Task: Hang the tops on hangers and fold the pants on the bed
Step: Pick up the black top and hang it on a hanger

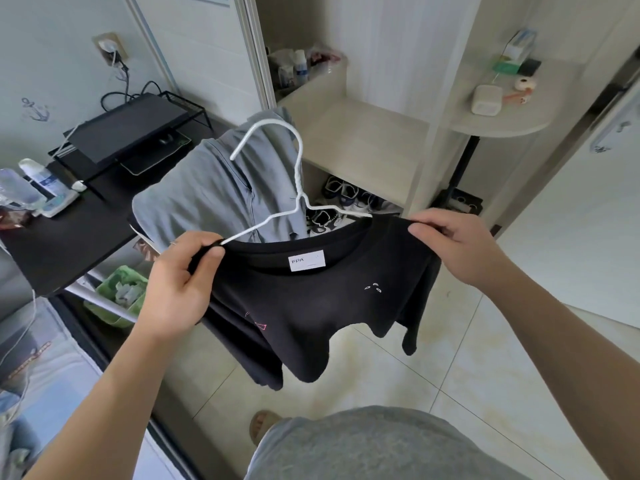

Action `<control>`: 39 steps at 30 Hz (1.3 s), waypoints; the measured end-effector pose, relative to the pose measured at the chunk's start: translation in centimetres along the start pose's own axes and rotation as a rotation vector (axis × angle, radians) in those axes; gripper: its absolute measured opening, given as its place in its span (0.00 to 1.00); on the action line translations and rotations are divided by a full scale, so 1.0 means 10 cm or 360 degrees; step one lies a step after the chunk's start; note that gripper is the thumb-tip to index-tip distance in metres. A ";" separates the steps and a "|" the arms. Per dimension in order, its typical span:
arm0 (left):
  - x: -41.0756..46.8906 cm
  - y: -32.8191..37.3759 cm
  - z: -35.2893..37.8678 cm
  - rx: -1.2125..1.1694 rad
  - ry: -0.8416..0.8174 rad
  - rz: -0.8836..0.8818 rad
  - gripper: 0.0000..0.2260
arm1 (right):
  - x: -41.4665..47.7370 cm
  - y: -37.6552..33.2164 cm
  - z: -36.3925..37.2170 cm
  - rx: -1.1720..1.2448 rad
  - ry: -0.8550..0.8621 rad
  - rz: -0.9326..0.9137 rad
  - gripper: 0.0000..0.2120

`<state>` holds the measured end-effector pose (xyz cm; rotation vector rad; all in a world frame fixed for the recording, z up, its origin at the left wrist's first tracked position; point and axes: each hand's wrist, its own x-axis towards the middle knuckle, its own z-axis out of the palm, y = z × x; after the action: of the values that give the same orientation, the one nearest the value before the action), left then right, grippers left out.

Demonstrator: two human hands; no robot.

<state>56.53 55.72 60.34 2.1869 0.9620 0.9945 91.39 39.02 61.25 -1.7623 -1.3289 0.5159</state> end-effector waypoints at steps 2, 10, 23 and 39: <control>0.02 0.00 0.03 0.0008 -0.0001 -0.0001 0.07 | 0.03 -0.04 -0.01 -0.0018 0.0010 -0.0023 0.10; 0.22 0.02 0.21 0.0119 -0.0050 -0.0008 0.13 | -0.03 -0.10 -0.16 -0.0072 -0.0042 0.0015 0.10; 1.07 0.22 1.17 0.0061 -0.0199 0.0002 0.12 | -0.14 -0.25 -0.12 -0.0066 0.0050 0.0200 0.11; 2.75 -0.23 1.39 -0.0520 -0.1035 0.0084 0.07 | 2.00 -0.67 0.28 0.0040 0.0891 0.0356 0.07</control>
<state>79.65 76.15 61.80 2.0467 0.4059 0.3669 92.48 59.01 68.39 -1.8627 -0.7386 0.1330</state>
